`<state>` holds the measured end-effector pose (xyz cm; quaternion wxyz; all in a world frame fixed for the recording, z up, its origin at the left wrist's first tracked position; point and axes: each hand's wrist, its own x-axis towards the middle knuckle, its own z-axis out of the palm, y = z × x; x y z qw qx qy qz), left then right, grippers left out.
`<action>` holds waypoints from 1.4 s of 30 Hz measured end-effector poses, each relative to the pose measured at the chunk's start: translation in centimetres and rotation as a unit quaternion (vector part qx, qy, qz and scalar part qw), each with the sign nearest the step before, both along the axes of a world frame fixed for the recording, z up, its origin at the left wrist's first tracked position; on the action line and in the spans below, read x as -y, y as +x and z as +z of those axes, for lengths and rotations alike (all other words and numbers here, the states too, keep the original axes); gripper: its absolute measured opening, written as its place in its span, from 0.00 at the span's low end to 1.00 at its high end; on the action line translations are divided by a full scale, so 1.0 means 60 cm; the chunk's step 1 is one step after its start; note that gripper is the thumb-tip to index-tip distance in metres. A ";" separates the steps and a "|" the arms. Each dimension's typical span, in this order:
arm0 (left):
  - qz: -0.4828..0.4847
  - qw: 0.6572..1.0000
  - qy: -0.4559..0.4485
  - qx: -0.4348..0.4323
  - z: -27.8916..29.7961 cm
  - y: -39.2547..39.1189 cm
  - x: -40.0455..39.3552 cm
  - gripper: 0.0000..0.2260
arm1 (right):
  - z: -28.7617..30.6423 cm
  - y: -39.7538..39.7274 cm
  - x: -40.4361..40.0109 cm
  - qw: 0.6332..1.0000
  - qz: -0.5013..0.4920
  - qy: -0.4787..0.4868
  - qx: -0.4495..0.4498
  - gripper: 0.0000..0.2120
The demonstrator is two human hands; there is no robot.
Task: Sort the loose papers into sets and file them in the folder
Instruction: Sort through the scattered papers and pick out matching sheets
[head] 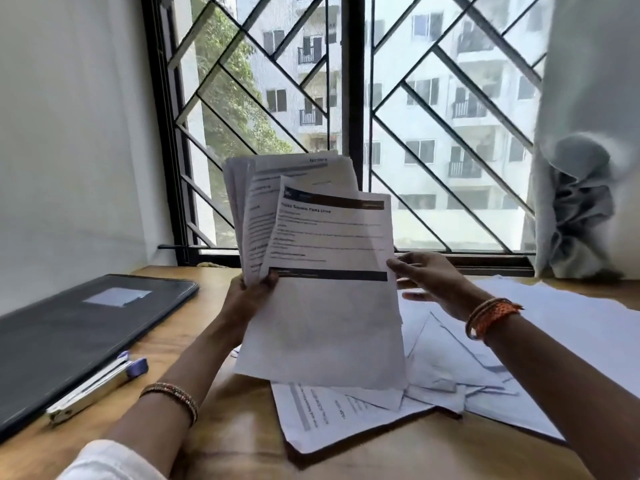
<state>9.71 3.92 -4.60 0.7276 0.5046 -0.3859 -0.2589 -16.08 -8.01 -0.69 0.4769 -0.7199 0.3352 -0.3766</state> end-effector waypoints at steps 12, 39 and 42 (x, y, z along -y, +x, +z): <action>-0.081 0.996 0.001 0.028 -0.009 0.018 -0.005 0.18 | -0.015 0.018 0.003 0.988 -0.013 -0.098 0.121 0.08; 0.020 0.994 0.105 0.003 -0.009 0.014 0.009 0.09 | 0.008 -0.192 -0.056 0.652 -0.319 -0.670 -0.155 0.19; 0.035 0.993 0.109 -0.013 -0.003 0.012 0.007 0.14 | -0.049 -0.204 -0.036 0.639 -0.222 -0.660 -0.326 0.16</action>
